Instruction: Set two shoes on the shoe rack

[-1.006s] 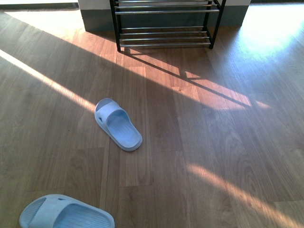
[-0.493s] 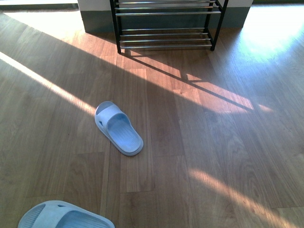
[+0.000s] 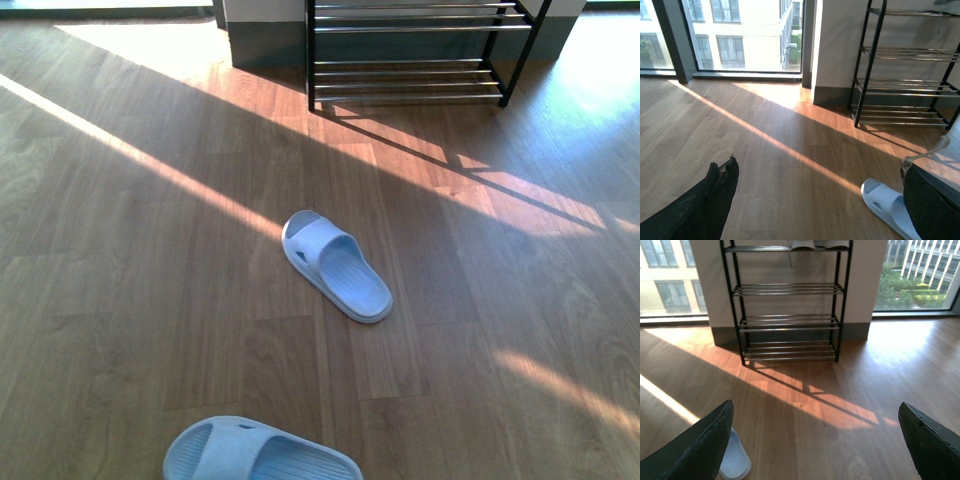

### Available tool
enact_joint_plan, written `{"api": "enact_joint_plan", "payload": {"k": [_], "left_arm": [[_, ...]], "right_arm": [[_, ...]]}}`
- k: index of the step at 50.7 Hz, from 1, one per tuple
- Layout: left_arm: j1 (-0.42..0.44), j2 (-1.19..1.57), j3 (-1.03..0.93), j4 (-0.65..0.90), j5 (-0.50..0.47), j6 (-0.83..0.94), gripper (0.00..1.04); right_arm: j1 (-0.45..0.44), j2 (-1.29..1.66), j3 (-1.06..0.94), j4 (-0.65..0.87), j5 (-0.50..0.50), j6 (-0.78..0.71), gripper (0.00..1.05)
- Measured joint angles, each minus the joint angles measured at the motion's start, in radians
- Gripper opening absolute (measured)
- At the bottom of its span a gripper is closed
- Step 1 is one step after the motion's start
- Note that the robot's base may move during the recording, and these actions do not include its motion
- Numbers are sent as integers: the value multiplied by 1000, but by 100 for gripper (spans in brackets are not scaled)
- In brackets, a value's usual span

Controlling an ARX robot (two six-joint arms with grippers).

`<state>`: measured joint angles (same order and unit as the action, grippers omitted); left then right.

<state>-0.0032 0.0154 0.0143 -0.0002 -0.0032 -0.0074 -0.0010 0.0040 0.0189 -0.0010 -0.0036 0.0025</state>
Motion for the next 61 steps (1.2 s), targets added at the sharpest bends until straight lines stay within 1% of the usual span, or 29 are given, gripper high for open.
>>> {"api": "enact_joint_plan", "payload": {"k": [9,10,11,13,14,15,18,22,25,26,30,33,37,39,47,55,61], "left_arm": [[0,0,0,0,-1,0,95],[0,0,0,0,0,0,95],[0,0,0,0,-1,0,95],[0,0,0,0,1,0,95],[0,0,0,0,1,0,95],[0,0,0,0,1,0,95],[0,0,0,0,1,0,95],[0,0,0,0,1,0,95],[0,0,0,0,1,0,95],[0,0,0,0,1,0,95],[0,0,0,0,1,0,95],[0,0,0,0,1,0,95],[0,0,0,0,1,0,95],[0,0,0,0,1,0,95],[0,0,0,0,1,0,95],[0,0,0,0,1,0,95],[0,0,0,0,1,0,95]], "right_arm": [[0,0,0,0,-2,0,96],[-4,2,0,2,-20,2,96],[-21,12,0,16,-82,4,96],[-91,65,2,81,-315,2,96],[-96,93,3,97,-357,-3,96],[-89,143,5,119,-441,-18,96],[-56,252,10,181,-486,-52,96],[5,423,24,278,-486,-94,96],[56,628,43,418,-468,-129,96],[64,664,48,442,-468,-137,96],[135,1003,105,641,-455,-192,96],[164,1151,133,719,-453,-210,96],[215,1457,198,869,-442,-253,96],[231,1580,233,913,-441,-269,96],[277,1994,383,1002,-433,-360,96],[312,2239,489,1041,-414,-428,96],[356,2472,601,1061,-388,-502,96]]}}
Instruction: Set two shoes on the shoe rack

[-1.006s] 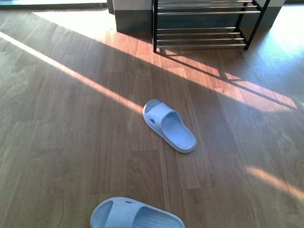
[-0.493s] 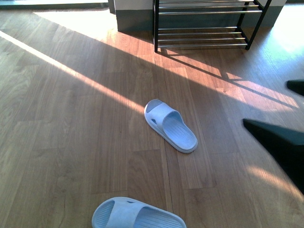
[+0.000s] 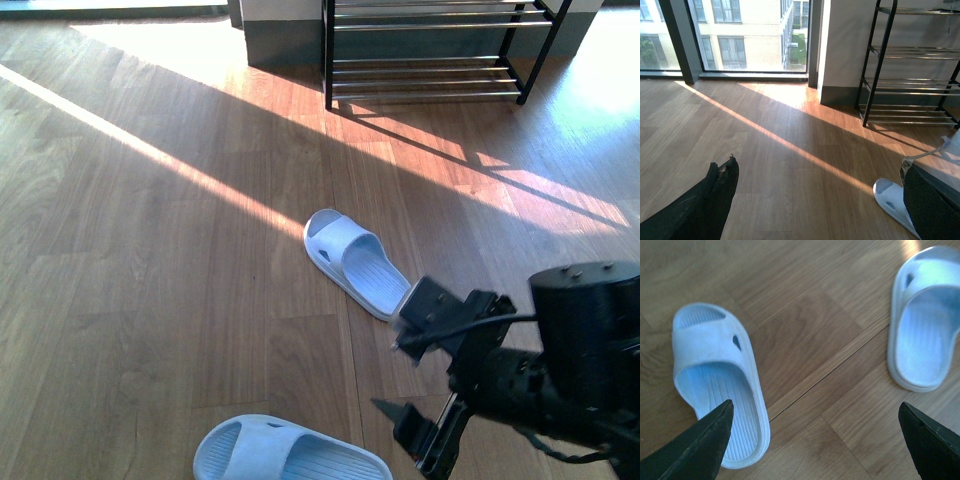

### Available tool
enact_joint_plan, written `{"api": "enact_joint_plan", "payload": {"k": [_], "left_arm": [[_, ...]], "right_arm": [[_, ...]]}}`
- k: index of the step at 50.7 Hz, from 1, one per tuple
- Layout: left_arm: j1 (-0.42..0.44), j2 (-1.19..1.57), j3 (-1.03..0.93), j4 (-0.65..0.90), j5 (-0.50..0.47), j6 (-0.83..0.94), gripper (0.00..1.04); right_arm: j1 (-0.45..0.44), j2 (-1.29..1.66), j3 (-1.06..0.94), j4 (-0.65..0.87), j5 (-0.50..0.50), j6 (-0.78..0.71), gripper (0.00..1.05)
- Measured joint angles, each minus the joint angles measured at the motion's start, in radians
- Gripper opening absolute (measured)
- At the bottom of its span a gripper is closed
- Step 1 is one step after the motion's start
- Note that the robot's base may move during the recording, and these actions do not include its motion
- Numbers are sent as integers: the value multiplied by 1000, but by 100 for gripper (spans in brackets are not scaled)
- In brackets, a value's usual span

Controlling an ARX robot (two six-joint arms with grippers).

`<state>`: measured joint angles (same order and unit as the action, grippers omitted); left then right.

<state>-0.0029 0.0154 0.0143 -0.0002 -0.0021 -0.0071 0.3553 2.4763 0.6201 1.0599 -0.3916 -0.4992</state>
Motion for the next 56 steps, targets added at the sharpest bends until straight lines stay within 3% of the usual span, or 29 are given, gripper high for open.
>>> {"api": "enact_joint_plan", "payload": {"k": [17,31,56], "left_arm": [[0,0,0,0,0,0,95],[0,0,0,0,0,0,95],[0,0,0,0,0,0,95]], "right_arm": [[150,432,301,23,51,-47,96],[177,559,431,55,58,-35,96],[243,622,551,63,-14,69,96]]}}
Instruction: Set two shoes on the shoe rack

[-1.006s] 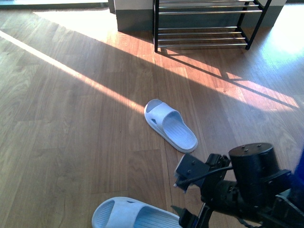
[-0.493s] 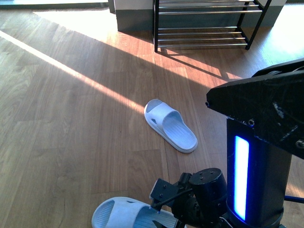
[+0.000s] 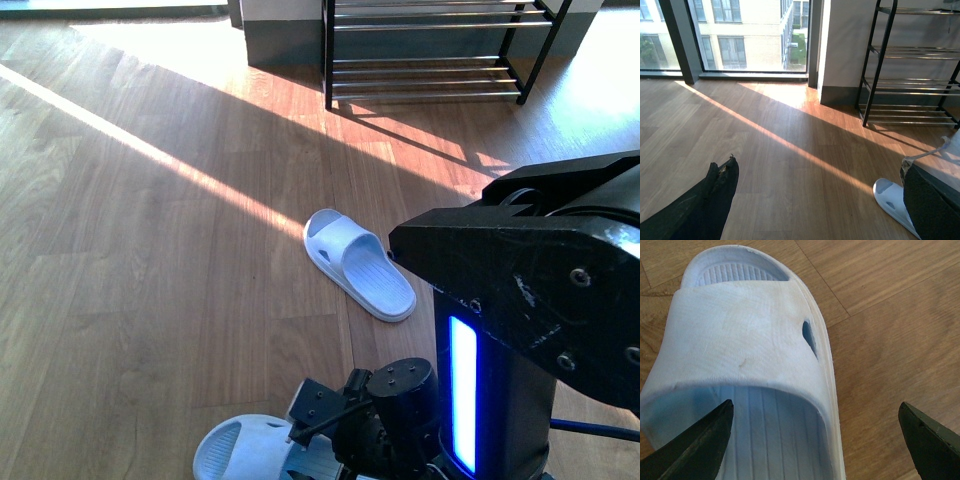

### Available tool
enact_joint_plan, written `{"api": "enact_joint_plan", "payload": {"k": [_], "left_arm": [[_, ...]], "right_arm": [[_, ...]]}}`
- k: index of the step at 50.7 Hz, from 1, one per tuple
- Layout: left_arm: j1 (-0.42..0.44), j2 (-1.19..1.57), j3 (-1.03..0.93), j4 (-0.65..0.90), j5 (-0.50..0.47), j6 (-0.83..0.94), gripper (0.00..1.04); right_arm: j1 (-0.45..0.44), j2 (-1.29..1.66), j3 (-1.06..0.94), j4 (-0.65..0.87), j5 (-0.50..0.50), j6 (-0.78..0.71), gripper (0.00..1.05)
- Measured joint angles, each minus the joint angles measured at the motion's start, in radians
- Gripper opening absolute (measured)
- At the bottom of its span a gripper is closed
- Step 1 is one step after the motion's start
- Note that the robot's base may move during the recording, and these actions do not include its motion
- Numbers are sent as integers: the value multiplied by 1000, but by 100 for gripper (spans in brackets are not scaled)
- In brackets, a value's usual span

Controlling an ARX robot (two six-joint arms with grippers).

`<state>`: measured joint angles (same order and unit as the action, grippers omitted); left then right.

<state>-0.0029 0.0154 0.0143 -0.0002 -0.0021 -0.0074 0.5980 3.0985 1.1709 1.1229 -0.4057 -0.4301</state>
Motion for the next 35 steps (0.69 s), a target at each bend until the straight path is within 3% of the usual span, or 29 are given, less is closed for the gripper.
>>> {"api": "enact_joint_plan", "payload": {"k": [15,35], "left_arm": [[0,0,0,0,0,0,95],[0,0,0,0,0,0,95]], "right_arm": [[10,21,63,-13,-2,51,93],[33,24,25,5,-3,79,19]]}}
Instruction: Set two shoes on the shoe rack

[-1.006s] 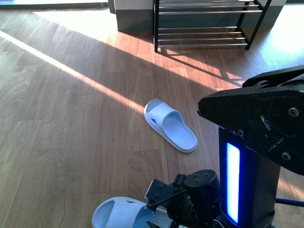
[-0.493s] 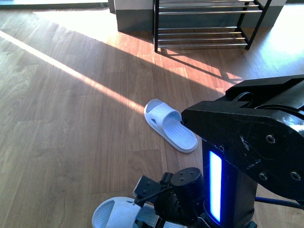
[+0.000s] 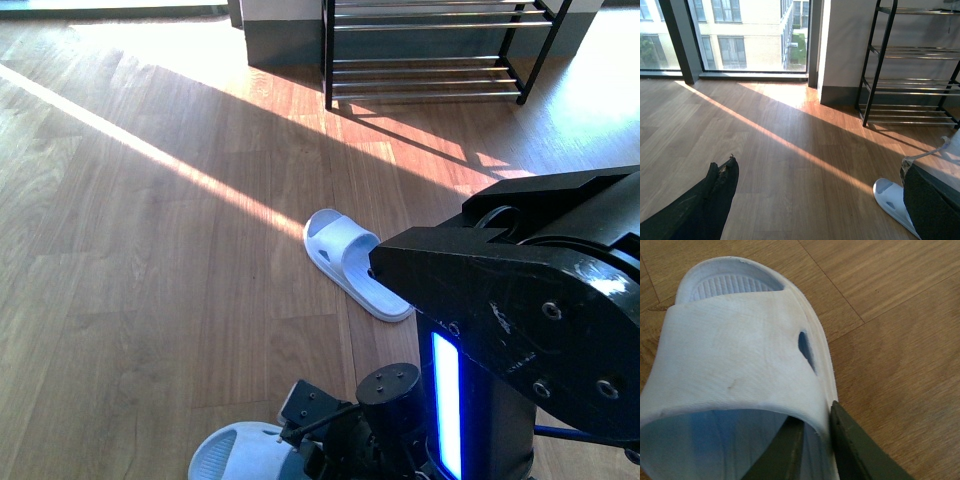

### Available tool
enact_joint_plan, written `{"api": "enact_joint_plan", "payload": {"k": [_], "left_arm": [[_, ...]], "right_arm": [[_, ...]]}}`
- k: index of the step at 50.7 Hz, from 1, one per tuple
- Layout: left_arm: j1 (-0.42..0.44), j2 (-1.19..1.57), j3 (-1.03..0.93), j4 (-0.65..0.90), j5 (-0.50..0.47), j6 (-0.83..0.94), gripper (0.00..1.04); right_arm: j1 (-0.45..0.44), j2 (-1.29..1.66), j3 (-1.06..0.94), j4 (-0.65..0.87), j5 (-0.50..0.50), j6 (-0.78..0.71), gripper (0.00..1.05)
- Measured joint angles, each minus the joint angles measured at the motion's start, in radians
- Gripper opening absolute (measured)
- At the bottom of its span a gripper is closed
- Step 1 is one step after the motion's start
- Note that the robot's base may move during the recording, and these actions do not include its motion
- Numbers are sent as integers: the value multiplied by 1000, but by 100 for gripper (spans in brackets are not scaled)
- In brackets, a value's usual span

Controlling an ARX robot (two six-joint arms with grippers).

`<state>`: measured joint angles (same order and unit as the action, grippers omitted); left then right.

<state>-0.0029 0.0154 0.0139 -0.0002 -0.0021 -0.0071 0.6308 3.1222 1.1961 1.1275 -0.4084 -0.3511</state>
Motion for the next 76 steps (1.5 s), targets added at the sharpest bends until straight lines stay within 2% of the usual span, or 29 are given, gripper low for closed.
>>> {"api": "enact_joint_plan", "payload": {"k": [6,13,22,27,31,36,42,52,59,63,76], "left_arm": [[0,0,0,0,0,0,95],[0,0,0,0,0,0,95],[0,0,0,0,0,0,95],[0,0,0,0,0,0,95],[0,0,0,0,0,0,95],[0,0,0,0,0,0,95],[0,0,0,0,0,0,95],[0,0,0,0,0,0,95],[0,0,0,0,0,0,95],[0,0,0,0,0,0,95],[0,0,0,0,0,0,95]], "right_arm": [[-1,0,-3,14,15,9,2],[-11,-8,-22,53,40,46,1],[-63,-72,-92,142,129,142,1],[-129,-161,-151,194,238,217,1],[-238,-317,-245,224,356,289,1],[-366,-539,-340,165,423,343,1],[-451,-695,-401,128,422,359,1],[-641,-1068,-570,-8,392,365,1],[-712,-1262,-679,-100,358,365,1],[-739,-1369,-748,-151,311,368,1],[-745,-1403,-762,-154,304,378,1]]}}
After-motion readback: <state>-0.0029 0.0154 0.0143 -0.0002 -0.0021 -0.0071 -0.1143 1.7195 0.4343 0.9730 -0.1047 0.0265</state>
